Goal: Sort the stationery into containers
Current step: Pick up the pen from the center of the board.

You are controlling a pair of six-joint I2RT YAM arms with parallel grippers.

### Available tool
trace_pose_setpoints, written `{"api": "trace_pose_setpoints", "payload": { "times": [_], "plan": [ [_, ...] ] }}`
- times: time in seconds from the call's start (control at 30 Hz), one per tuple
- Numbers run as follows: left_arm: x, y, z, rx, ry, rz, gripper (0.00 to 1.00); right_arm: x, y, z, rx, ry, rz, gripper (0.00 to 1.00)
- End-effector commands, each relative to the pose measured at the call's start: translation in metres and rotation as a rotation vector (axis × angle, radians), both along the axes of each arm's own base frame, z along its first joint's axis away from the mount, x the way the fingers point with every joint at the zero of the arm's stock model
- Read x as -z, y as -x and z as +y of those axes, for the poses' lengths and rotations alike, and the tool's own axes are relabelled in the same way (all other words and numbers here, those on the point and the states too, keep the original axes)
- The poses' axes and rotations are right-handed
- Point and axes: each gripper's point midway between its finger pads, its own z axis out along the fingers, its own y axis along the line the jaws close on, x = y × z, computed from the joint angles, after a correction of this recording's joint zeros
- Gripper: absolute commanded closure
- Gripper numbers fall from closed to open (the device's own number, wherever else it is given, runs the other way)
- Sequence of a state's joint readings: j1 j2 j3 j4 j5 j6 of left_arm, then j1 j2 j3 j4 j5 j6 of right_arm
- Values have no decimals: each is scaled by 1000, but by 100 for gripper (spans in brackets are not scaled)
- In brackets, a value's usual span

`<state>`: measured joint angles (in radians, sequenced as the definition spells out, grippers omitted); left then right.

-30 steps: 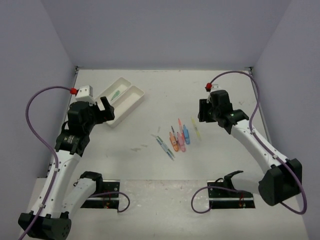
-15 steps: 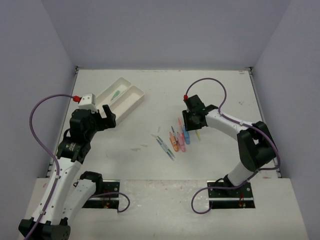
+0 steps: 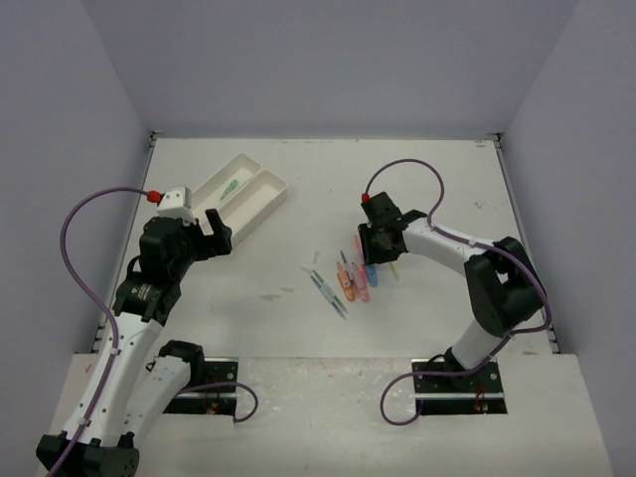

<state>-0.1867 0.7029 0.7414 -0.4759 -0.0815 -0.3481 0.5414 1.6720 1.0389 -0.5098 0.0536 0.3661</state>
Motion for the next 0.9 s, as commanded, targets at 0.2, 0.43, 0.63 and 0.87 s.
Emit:
{"api": "trace_pose_setpoints", "payload": {
  "times": [0.2, 0.43, 0.63, 0.87],
  "plan": [
    [-9, -3, -9, 51, -7, -46, 0, 6, 4, 10, 15, -26, 32, 58],
    [-10, -2, -11, 59, -5, -53, 0, 12, 5, 5, 39, 12, 53, 59],
    [-11, 0, -14, 70, -4, -58, 0, 14, 4, 4, 46, 25, 62, 62],
    [-10, 0, -16, 82, -5, -53, 0, 10, 9, 7, 31, -9, 52, 61]
  ]
}}
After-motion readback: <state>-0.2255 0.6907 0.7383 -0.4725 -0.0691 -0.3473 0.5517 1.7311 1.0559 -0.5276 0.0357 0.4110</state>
